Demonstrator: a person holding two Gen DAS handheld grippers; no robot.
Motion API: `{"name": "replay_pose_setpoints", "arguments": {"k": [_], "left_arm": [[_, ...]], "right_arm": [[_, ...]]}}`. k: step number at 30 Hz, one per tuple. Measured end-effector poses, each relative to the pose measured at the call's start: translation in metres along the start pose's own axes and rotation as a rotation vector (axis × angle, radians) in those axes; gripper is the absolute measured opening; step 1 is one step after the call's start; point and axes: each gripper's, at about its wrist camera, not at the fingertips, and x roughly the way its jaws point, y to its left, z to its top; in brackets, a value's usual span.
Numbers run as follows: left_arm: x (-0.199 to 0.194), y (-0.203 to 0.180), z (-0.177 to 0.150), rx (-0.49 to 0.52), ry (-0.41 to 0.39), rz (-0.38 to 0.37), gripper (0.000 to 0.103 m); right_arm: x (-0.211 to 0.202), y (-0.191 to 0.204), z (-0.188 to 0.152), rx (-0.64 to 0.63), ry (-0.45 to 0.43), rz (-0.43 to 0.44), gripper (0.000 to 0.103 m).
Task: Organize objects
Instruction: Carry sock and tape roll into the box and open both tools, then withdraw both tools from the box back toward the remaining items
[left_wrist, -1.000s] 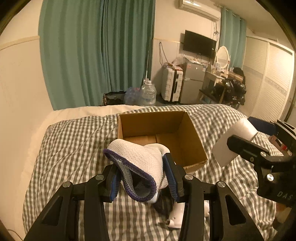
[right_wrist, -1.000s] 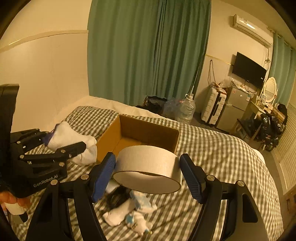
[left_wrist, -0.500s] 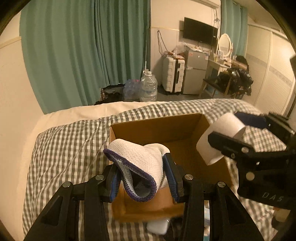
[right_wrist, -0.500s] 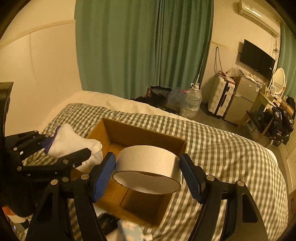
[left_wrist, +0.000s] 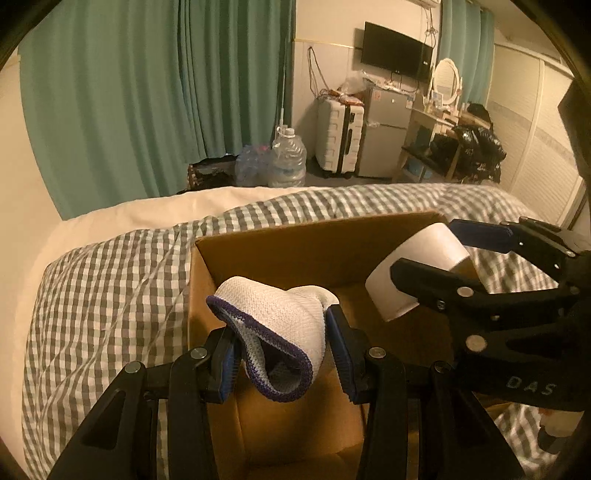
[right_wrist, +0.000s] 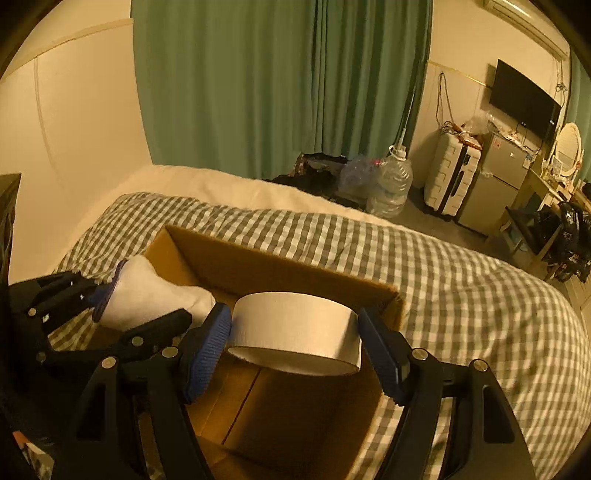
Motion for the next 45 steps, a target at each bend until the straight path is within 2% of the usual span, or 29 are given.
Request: {"name": "replay_pose_setpoints", "arguments": {"k": [4,7,9,11,22,31,37,40,45], "left_arm": [[0.007,0.003,-0.003,-0.024,0.015,-0.032,0.048],[0.003,0.003,-0.004,-0.028,0.007,-0.035,0.058],[-0.003,0.002,-0.005,-0.032,-0.001,-0.033,0.082],[-0.014,0.001,-0.006,-0.036,-0.018,-0.026,0.088],[-0.101,0.001,-0.013,-0.019,-0.060,0.038,0.096],[-0.164,-0.006,-0.037,-0.010,-0.058,0.106,0.098],[-0.180,-0.012,-0.075,-0.012,-0.039,0.110,0.098],[-0.180,-0.019,-0.095,-0.017,-0.028,0.110,0.098],[-0.168,-0.031,-0.130,-0.066,-0.008,0.062,0.098]], "right_arm": [[-0.003,0.001,-0.005,-0.002,-0.010,-0.002,0.072],[-0.016,-0.002,-0.005,0.011,-0.046,0.002,0.078],[-0.029,-0.004,-0.005,0.030,-0.065,0.016,0.079],[-0.045,-0.005,-0.004,0.037,-0.083,0.003,0.080],[-0.152,-0.011,-0.009,0.011,-0.145,-0.028,0.084],[-0.217,0.006,-0.041,-0.062,-0.137,-0.031,0.087],[-0.228,0.014,-0.076,-0.081,-0.103,-0.024,0.087],[-0.223,0.018,-0.090,-0.084,-0.077,-0.016,0.087],[-0.200,0.028,-0.121,-0.104,-0.018,0.014,0.087]]}}
